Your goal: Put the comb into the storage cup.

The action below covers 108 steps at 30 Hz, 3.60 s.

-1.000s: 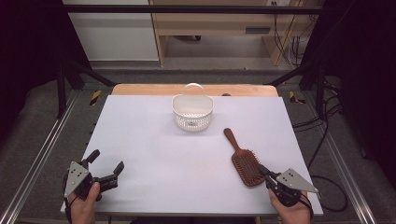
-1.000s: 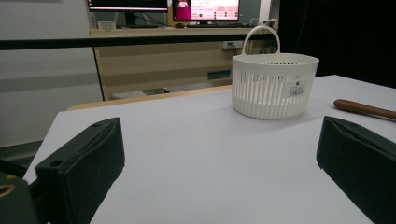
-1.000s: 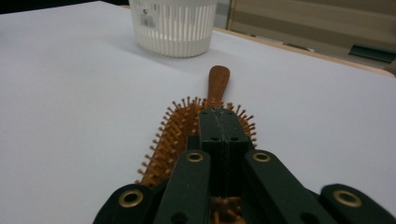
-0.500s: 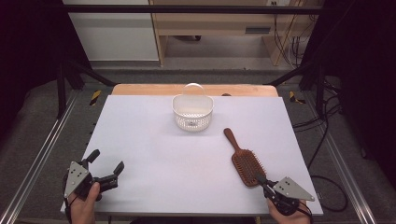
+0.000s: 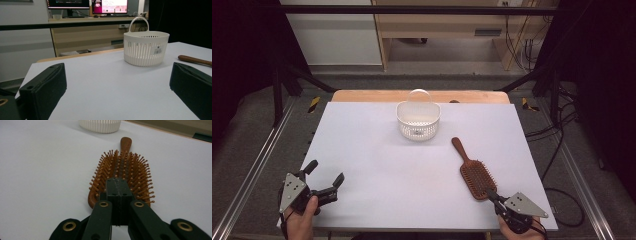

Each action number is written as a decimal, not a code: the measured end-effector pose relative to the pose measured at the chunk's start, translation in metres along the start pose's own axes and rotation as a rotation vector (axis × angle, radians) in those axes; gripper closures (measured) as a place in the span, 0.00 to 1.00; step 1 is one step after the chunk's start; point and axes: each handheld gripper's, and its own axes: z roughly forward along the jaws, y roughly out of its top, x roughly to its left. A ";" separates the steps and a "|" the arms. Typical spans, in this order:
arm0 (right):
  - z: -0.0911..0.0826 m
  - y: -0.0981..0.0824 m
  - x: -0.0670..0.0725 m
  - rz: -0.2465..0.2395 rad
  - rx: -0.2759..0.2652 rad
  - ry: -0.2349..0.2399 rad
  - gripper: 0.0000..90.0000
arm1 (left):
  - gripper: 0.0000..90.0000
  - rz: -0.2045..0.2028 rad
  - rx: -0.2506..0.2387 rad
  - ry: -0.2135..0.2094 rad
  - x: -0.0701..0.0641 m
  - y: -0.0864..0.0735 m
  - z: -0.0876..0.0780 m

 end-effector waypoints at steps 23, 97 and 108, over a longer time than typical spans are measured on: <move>0.010 -0.006 -0.010 0.017 0.079 -0.046 1.00 | 0.01 0.009 0.005 -0.008 -0.002 0.001 0.002; 0.084 0.038 -0.084 0.034 0.193 -0.059 1.00 | 0.01 0.015 0.023 0.055 -0.008 -0.002 0.002; 0.093 0.045 -0.083 0.021 0.207 -0.051 1.00 | 0.01 0.018 0.027 0.053 -0.009 -0.002 0.003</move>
